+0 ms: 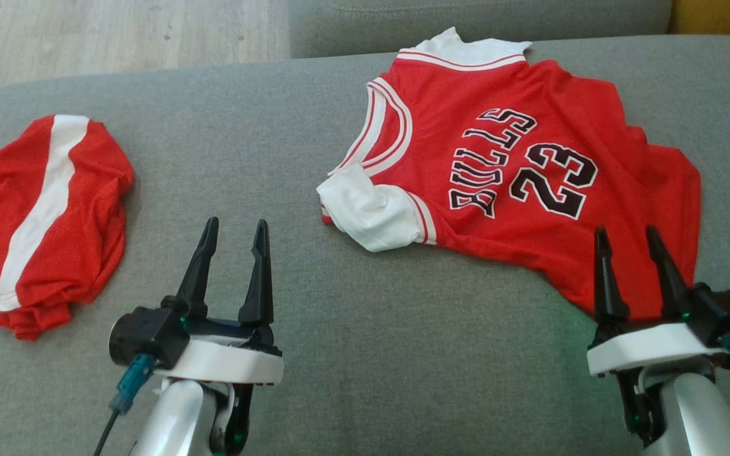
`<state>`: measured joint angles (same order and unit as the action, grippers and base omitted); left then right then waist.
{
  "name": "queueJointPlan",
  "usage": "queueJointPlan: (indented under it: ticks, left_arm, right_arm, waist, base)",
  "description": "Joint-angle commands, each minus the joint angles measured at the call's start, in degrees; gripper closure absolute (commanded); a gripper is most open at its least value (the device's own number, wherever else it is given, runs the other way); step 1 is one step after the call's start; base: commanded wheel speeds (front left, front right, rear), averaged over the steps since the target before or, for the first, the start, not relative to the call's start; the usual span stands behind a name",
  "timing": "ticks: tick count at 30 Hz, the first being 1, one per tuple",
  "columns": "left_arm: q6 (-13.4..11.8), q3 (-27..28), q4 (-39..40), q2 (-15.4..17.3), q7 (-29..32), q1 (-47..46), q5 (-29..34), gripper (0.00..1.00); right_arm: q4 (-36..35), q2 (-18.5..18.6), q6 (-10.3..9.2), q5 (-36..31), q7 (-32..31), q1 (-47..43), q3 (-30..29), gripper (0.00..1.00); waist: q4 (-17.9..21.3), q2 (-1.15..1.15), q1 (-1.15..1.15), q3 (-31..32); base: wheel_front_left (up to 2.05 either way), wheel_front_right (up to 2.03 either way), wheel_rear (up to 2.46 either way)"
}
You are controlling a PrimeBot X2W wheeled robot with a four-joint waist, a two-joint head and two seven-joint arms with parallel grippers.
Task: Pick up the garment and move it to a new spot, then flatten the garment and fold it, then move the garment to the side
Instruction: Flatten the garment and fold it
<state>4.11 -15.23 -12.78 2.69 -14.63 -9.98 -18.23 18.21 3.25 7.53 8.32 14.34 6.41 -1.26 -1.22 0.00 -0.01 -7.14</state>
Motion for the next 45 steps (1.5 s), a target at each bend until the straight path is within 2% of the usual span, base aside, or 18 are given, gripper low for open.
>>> queueJointPlan:
  ticks: [1,5,9,14,23,30,45]
  left_arm:
    - [0.37,1.91,1.88,0.19,-0.37,-2.07,0.63,0.00]
    - [1.00,0.95,0.17,0.19,-0.37,-3.95,1.79,0.00]
    - [1.79,-1.16,-5.40,0.43,0.15,-8.72,3.23,0.00]
    - [2.49,-3.77,-13.64,0.90,5.69,-17.53,4.00,0.00]
    - [2.56,-5.31,-26.70,1.83,13.07,-27.01,4.68,0.00]
    - [0.62,-5.13,-32.78,1.95,12.12,-29.69,4.91,0.00]
    - [1.31,-6.60,-37.28,0.94,7.02,-32.07,2.86,0.00]
  right_arm:
    - [-3.28,-0.23,-0.04,-0.52,-0.13,1.88,1.17,0.00]
    - [-5.49,-0.33,-0.04,0.02,-0.94,2.02,1.60,0.00]
    - [-6.60,-0.35,-0.04,0.55,-1.27,1.98,1.88,0.00]
    - [-7.13,-0.36,-0.04,1.19,-1.20,2.40,2.52,0.00]
    - [-6.85,-0.36,-0.04,1.77,-0.69,3.70,3.27,0.00]
    - [-5.96,-0.36,-0.04,1.96,-0.30,3.92,3.37,0.00]
    - [-4.31,-0.37,-0.04,1.60,-0.08,4.43,3.45,0.00]
  waist:
    - [0.44,0.00,0.01,-0.63]
    - [1.15,0.00,0.01,-2.09]
    - [2.10,0.00,0.01,-3.96]
    - [3.95,0.00,0.01,-6.78]
    - [6.71,0.00,0.01,-9.82]
    - [7.57,0.00,0.01,-9.96]
    - [7.10,0.00,0.01,-8.92]
  base:
    - [0.00,0.00,0.00]
    - [0.00,0.00,0.00]
    - [0.00,0.00,0.00]
    - [0.00,0.00,0.00]
    - [0.00,0.00,0.00]
    - [0.00,0.00,0.00]
    - [0.00,0.00,0.00]
